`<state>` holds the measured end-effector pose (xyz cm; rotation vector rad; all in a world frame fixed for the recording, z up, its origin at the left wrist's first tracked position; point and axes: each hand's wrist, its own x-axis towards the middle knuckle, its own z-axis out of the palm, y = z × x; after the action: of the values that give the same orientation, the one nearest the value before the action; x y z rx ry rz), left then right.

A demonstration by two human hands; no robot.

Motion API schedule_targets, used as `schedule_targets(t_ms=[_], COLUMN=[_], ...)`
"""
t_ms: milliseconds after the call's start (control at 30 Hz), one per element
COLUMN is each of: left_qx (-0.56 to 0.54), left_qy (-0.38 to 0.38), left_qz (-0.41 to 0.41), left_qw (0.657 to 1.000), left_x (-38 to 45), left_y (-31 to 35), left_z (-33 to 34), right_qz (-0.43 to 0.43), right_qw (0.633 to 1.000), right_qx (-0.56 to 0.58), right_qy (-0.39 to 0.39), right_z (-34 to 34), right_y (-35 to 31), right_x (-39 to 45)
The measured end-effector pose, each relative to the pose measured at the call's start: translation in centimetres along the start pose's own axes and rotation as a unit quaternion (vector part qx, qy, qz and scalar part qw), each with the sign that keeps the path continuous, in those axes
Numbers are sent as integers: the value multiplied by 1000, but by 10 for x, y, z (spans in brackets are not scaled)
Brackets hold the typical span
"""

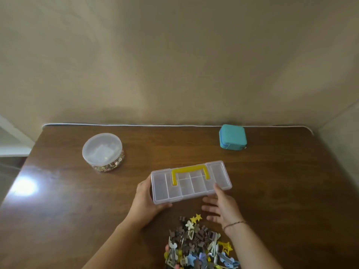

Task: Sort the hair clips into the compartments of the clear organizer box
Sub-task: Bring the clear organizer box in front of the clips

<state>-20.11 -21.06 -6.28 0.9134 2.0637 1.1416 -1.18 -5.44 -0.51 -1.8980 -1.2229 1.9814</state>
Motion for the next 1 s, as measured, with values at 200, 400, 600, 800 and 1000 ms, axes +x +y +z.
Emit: schedule_targets(t_ms=[200,400,600,800,1000], left_qx=[38,39,38,36,23], left_qy=[12,8,0,3,7], left_qz=[22,27,30,21,36], left_qw=[999,999,999,999,999], left_x=[-3,-3,-3,-2,-3], left_y=[7,7,8,4,7], left_z=[-2,-3,-4,-3,-3], right_qz=[-27,-43,-47,3,25], right_qw=[1000,998,999,997,991], right_qx=[-5,-22,-8,29,-4], right_qy=[10,26,24,-66,-134], right_z=[-5,-4,-2,23,70], right_y=[9,6,9,12,14], right_x=[1,-6,-9,-27,-45])
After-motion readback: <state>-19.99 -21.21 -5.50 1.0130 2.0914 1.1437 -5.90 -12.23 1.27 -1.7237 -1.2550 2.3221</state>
